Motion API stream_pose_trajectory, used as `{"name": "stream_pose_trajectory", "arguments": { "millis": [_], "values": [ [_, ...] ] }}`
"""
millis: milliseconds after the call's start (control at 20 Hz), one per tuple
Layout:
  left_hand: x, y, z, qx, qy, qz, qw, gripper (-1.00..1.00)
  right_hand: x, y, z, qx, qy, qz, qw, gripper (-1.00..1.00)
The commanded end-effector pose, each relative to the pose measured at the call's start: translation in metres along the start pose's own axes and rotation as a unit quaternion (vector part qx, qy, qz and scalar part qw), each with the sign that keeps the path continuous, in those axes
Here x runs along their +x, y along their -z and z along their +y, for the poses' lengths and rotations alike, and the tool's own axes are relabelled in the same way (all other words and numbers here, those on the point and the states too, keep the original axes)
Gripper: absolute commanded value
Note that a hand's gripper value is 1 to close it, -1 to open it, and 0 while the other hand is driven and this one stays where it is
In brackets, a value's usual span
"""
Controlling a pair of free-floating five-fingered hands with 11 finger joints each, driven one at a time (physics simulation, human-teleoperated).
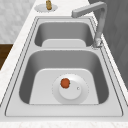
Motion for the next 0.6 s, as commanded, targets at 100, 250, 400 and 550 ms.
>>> {"name": "stream_pose_trajectory", "arguments": {
  "millis": [100, 250, 400, 550],
  "values": [
    [0.0, 0.0, 0.0, 0.0, 0.0, 0.0, 1.0, 0.0, 0.001, 0.043, 0.009, 0.041, 0.003, -0.015, 0.999, 1.0],
    [0.0, 0.0, 0.0, 0.0, 0.0, 0.0, 1.0, 0.0, -0.003, 0.061, -0.007, 0.112, 0.009, -0.025, 0.9933, 1.0],
    [0.0, 0.0, 0.0, 0.0, 0.0, 0.0, 1.0, 0.0, -0.009, 0.065, 0.0, 0.178, 0.003, -0.05, 0.9827, 1.0],
    [0.0, 0.0, 0.0, 0.0, 0.0, 0.0, 1.0, 0.0, -0.016, 0.064, 0.002, 0.211, 0.023, -0.062, 0.9752, -1.0]
  ]
}}
